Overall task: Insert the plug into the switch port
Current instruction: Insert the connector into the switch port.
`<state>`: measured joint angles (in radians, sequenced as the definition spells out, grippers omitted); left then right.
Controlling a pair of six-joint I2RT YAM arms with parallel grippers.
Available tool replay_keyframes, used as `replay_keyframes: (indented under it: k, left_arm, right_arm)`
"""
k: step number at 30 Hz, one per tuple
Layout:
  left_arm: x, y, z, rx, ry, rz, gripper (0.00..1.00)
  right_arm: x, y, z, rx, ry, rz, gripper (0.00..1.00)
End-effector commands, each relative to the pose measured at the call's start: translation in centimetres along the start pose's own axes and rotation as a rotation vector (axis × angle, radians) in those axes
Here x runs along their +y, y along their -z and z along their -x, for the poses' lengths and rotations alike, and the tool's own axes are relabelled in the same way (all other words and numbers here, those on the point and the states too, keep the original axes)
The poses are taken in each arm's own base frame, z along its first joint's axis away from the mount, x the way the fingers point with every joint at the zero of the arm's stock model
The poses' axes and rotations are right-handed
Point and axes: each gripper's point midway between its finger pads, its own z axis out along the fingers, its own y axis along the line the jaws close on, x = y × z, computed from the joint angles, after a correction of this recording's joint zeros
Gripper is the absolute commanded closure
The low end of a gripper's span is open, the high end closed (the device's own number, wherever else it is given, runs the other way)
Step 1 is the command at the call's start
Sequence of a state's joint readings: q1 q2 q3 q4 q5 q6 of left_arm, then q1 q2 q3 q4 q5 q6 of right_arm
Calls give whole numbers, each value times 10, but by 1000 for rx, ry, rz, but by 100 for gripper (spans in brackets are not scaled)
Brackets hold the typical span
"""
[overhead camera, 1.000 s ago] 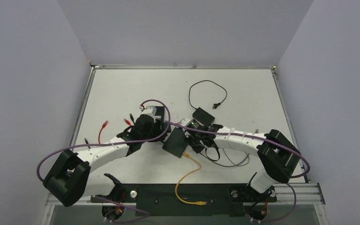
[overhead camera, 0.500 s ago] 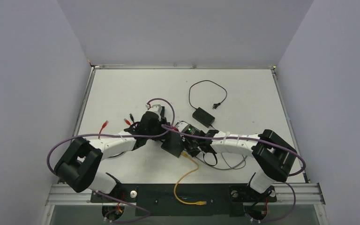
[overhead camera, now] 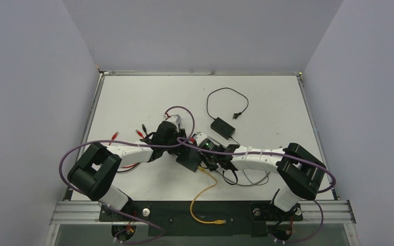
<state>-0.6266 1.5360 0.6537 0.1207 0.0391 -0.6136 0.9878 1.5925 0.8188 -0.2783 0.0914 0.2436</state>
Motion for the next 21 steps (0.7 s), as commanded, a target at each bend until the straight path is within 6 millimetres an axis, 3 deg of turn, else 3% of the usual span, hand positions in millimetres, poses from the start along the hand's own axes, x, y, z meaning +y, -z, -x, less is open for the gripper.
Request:
replay_keyframes:
  k: [1,21]
  left_arm:
    - [-15,-6,15,-33,-29,-59,53]
    - [-12,-10,6,4,-40,-59,56]
  right_arm:
    - [1,10,26,-110,8,-27,100]
    - [11,20,46,-165,65,-17,100]
